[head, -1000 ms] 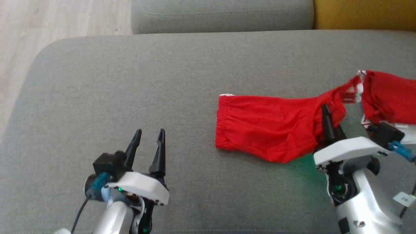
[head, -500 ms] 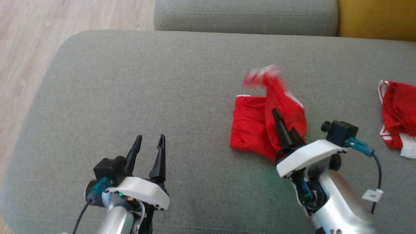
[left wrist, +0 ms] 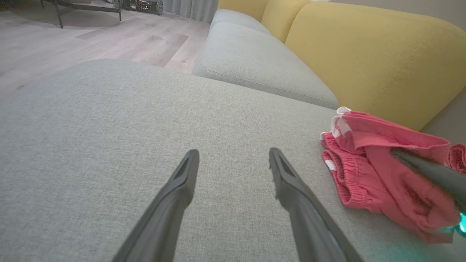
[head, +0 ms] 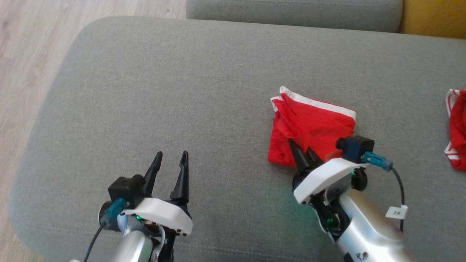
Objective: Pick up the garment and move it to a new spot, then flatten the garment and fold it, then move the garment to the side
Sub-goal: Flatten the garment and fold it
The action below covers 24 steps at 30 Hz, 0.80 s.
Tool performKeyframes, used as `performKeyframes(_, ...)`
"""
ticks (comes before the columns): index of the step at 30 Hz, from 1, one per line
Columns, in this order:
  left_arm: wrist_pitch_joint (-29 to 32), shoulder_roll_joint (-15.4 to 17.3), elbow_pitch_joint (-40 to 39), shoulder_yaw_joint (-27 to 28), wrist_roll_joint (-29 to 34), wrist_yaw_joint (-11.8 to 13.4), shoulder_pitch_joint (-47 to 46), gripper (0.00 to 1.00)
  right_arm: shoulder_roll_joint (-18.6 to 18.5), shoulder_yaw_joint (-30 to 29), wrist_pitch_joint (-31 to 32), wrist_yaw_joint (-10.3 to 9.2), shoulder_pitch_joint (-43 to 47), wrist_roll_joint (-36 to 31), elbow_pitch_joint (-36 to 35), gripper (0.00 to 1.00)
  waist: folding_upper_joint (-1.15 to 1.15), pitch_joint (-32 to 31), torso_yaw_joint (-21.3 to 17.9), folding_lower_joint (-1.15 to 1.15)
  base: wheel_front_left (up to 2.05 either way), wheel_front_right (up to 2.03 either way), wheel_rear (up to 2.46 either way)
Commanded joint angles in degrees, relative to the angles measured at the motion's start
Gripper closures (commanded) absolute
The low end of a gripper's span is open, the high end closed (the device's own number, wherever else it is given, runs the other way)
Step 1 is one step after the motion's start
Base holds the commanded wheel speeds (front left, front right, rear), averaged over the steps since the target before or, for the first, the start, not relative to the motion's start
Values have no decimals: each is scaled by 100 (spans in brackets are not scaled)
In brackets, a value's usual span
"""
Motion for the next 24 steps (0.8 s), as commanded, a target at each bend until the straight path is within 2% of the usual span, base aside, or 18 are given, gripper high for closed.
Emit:
performKeyframes(1, -70, 35, -169, 138, -78, 35, -258, 0, 102, 229, -47, -4, -208, 104, -140, 0, 0, 43, 34, 0, 0, 0, 0)
performKeyframes(8, -70, 35, -165, 102, -117, 54, -303, 0, 103, 750, 29, -4, -266, 535, -122, 0, 0, 106, 79, 0, 0, 0, 0)
performKeyframes(15, -70, 35, -163, 88, -135, 72, -331, 0, 103, 1097, 294, -4, -353, 738, 337, 0, 0, 157, 65, 0, 0, 0, 0)
performKeyframes(21, -70, 35, -268, 204, -131, 98, -334, 0, 92, 1107, -116, -4, -495, 779, 436, 0, 0, 100, -98, 0, 0, 0, 0)
performKeyframes(24, -70, 35, -347, 305, -92, 87, -290, 0, -59, 1080, -476, -4, -578, 623, 321, 0, 0, 18, -287, 0, 0, 0, 0)
